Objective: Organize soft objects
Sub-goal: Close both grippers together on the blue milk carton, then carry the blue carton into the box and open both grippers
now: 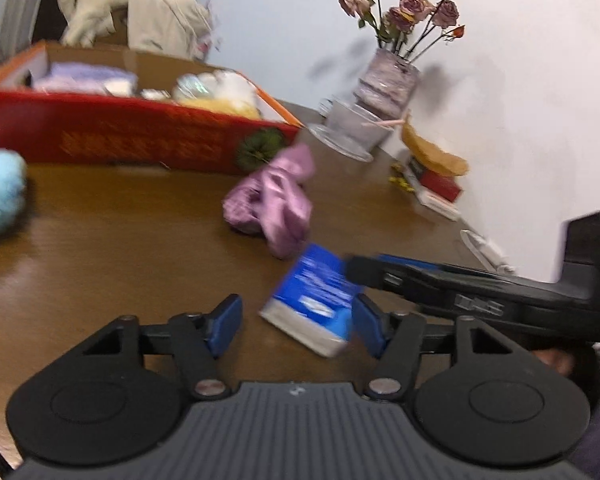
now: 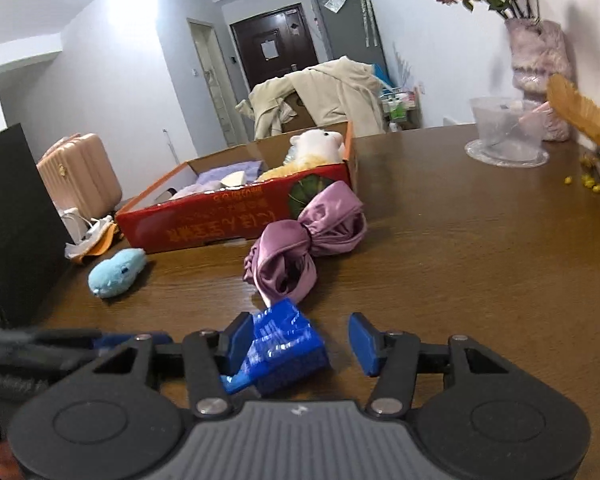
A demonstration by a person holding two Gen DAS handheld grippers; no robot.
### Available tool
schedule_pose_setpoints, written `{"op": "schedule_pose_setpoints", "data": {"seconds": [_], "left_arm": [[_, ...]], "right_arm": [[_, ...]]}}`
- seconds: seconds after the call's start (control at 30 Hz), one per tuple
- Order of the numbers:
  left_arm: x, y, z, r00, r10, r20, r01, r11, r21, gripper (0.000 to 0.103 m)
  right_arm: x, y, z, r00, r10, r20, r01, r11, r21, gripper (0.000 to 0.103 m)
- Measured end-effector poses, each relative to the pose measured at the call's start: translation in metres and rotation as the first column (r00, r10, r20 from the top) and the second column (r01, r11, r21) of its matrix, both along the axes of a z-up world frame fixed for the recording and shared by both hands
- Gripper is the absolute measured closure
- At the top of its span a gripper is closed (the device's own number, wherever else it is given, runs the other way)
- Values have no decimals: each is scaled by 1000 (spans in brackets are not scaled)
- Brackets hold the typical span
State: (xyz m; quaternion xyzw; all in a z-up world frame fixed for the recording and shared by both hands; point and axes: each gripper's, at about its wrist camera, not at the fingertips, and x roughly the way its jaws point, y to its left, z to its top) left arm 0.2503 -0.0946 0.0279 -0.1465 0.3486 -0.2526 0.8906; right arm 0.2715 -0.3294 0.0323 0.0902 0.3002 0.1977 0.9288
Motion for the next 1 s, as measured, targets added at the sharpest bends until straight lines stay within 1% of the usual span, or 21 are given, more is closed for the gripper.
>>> {"op": "schedule_pose_setpoints", "data": {"seconds": [0.03,0.07,0.17,0.2,0.27,0.37,0.43,0.53,0.63,0.67,0.73,0.8,0.83,0.93,1.0], "left_arm": [[1,-2,-2,1000,-1,-17,0,1000,-20,53],[3,-3,-4,999,1,-39,-3,999,-40,55],[11,-6,-11,995,40,-92,-46,997,-63,66],[13,-4,-13,993,57,-103,-65,995,-72,69],[16,1,-16,990,82,-116,-93,991,-97,71],[15,8,-16,989,92,-117,-105,988,-110,78],[11,11,-10,989,99,-106,-111,987,-112,79],[5,23,10,992,123,-22,-125,984,-129,79],[17,44,40,986,158,55,-147,977,-157,79],[28,51,55,982,161,95,-146,978,-148,79],[56,62,81,975,171,142,-153,980,-128,79],[92,73,103,966,185,183,-165,979,-121,79],[112,79,111,961,197,194,-176,977,-121,79],[177,92,124,961,213,177,-195,974,-116,79],[222,103,123,961,244,128,-226,964,-141,79]], "right_arm": [[5,0,-1,1000,7,-3,-7,1000,15,50],[10,0,-3,1000,20,-8,-19,999,31,50],[21,4,-11,996,63,-60,-59,997,56,60],[20,5,-12,995,73,-67,-70,996,55,61],[12,6,-13,994,81,-67,-77,996,53,63],[0,4,-13,995,63,-76,-58,996,67,74],[-10,3,-8,997,34,-65,-29,996,80,84],[-19,12,11,1000,25,-2,-25,996,88,84],[-9,30,40,996,38,78,-45,995,84,84],[-1,36,50,993,45,105,-54,995,85,84],[27,47,72,987,70,146,-83,993,85,85],[66,60,89,980,88,180,-104,991,82,85],[86,65,94,979,95,179,-111,990,84,85],[159,82,102,988,89,123,-102,989,107,85],[205,93,102,992,77,98,-88,990,114,85]]}}
